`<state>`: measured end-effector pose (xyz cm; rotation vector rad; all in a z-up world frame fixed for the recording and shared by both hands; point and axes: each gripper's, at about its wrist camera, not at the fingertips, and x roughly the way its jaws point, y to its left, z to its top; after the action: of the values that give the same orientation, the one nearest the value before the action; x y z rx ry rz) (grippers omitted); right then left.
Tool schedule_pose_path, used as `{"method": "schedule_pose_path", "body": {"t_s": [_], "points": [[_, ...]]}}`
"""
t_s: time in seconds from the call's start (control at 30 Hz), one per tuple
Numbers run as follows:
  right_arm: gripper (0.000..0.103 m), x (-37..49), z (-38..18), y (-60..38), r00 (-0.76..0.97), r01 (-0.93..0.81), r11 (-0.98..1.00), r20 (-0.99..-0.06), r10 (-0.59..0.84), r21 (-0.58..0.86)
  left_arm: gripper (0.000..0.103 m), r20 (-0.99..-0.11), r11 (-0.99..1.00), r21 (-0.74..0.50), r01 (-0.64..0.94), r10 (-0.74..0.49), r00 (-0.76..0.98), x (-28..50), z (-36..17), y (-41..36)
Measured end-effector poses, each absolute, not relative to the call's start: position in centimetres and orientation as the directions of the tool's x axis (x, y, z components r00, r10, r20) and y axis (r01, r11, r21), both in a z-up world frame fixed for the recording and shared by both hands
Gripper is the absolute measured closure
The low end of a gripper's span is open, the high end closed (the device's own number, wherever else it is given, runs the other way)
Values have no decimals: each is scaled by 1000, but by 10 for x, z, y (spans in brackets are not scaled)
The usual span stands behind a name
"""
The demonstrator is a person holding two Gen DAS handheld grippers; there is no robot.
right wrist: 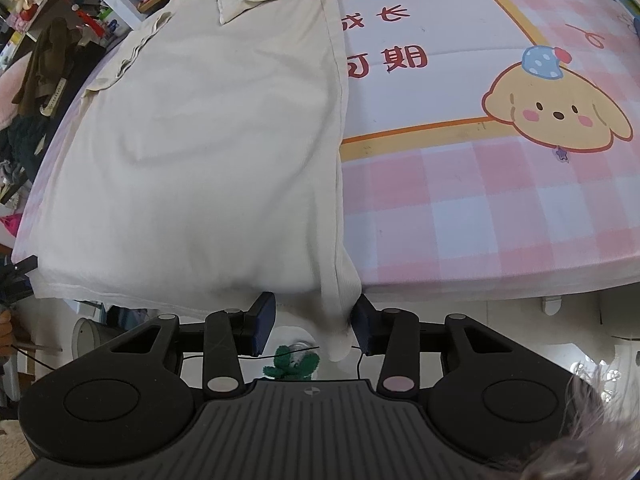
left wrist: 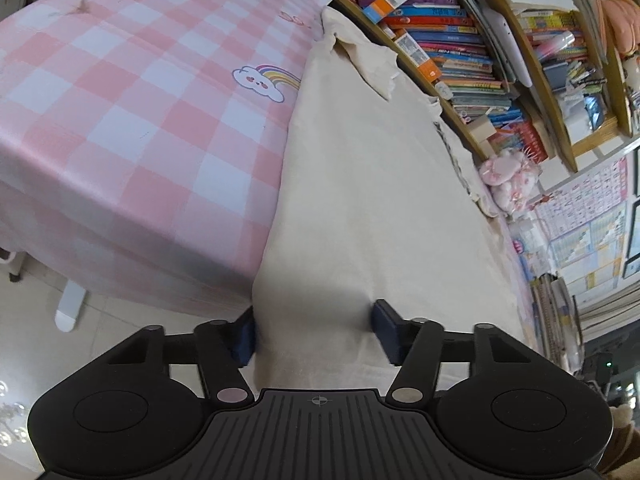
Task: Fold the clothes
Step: 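Close the right tool on the hem while the left tool closes on it too, then lift the held hem with both tools and fold it over toward the collar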
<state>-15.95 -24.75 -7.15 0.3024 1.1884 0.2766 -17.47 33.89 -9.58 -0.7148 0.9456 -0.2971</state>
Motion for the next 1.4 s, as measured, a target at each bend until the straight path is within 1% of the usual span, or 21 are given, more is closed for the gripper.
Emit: {"method": "schedule_pose_path", "body": {"t_s": [0.03, 0.07, 0.1, 0.13, 0.2, 0.43, 0.6, 0.93, 1.13, 1.2, 1.27, 1.33, 1.4], "points": [[75, -160, -71, -248, 349, -53, 926, -862, 368, 374, 67, -620, 724, -687, -65, -537, 573, -178, -95, 339], [80, -160, -71, -249, 349, -53, 926, -861, 369, 375, 91, -608, 717, -695, -58, -543, 580, -182, -92, 338], [89, -161, -70, -250, 351, -52, 924, -859, 373, 380, 97, -600, 719, -693, -46, -542, 589, -185, -88, 335], [93, -162, -68, -253, 357, -52, 919, -853, 382, 390, 96, -593, 721, -692, -33, -541, 597, -189, -84, 332], [96, -165, -63, -257, 375, -60, 908, -834, 405, 415, 97, -581, 724, -690, -23, -535, 614, -195, -78, 328], [97, -179, -31, -278, 436, -95, 846, -742, 509, 525, 97, -539, 683, -728, -56, -520, 662, -219, -64, 331], [97, -195, -20, -296, 458, -97, 813, -700, 548, 574, 97, -549, 677, -732, -77, -519, 655, -236, -63, 322], [97, -239, -33, -319, 404, -52, 785, -706, 582, 617, 97, -588, 668, -732, -134, -519, 621, -280, -60, 313], [97, -270, -45, -326, 327, -20, 767, -720, 612, 642, 97, -614, 649, -738, -185, -531, 584, -305, -64, 310], [97, -276, -47, -327, 315, -4, 744, -706, 635, 668, 97, -579, 617, -766, -182, -539, 612, -305, -58, 308], [97, -279, -43, -329, 327, 6, 700, -663, 674, 714, 97, -511, 573, -806, -152, -542, 666, -300, -48, 305], [97, -277, -33, -330, 367, -5, 649, -602, 709, 761, 97, -421, 526, -845, -100, -537, 731, -289, -33, 304], [97, -268, -17, -333, 443, -39, 589, -515, 734, 807, 97, -331, 472, -879, -61, -515, 791, -276, -23, 304]]}}
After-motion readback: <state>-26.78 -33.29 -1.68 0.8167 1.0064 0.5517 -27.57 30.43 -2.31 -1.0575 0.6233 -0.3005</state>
